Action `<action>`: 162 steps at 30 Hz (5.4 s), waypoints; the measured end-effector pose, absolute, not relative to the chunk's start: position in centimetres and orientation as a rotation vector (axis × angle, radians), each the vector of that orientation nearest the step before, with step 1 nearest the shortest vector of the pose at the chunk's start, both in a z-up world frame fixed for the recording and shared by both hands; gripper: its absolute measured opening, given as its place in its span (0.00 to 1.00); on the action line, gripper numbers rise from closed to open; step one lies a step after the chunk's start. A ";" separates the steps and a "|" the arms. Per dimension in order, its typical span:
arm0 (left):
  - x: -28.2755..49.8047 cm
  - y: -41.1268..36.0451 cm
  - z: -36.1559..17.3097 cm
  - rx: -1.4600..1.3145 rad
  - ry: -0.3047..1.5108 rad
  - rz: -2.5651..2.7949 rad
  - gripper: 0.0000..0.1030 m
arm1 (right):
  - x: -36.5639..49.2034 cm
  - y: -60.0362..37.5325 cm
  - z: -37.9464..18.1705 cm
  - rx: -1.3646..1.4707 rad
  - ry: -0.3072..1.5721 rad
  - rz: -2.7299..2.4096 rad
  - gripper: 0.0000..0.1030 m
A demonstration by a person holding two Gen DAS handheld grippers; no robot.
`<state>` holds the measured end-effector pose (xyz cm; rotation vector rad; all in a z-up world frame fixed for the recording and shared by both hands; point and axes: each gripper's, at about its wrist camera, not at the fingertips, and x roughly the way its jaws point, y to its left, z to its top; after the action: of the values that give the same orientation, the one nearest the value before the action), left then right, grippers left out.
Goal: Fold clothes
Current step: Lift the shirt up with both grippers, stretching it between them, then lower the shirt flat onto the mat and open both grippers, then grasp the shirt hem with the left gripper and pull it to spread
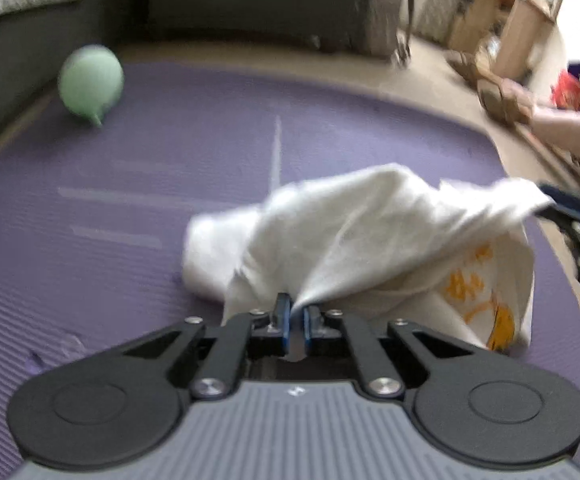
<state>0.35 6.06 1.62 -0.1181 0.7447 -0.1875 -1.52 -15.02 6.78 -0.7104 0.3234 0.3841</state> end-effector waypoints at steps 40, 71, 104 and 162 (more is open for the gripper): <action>-17.5 11.4 30.0 -0.011 0.430 -0.249 0.05 | -19.1 -9.7 31.8 -0.715 0.252 0.235 0.02; 20.2 3.6 7.9 0.158 0.830 -0.122 0.39 | 11.3 -15.9 10.0 -0.445 0.641 0.167 0.43; 0.6 10.6 -3.5 -0.150 1.153 -0.162 0.29 | 6.9 -22.9 2.0 -0.143 0.776 0.118 0.61; 4.9 8.7 -1.1 0.018 0.951 -0.315 0.50 | 5.7 -25.7 0.0 -0.360 0.942 -0.199 0.27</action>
<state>4.88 8.67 -1.09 0.0184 0.9510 -0.3150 5.72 -25.70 0.03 -0.3600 0.9424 -0.1988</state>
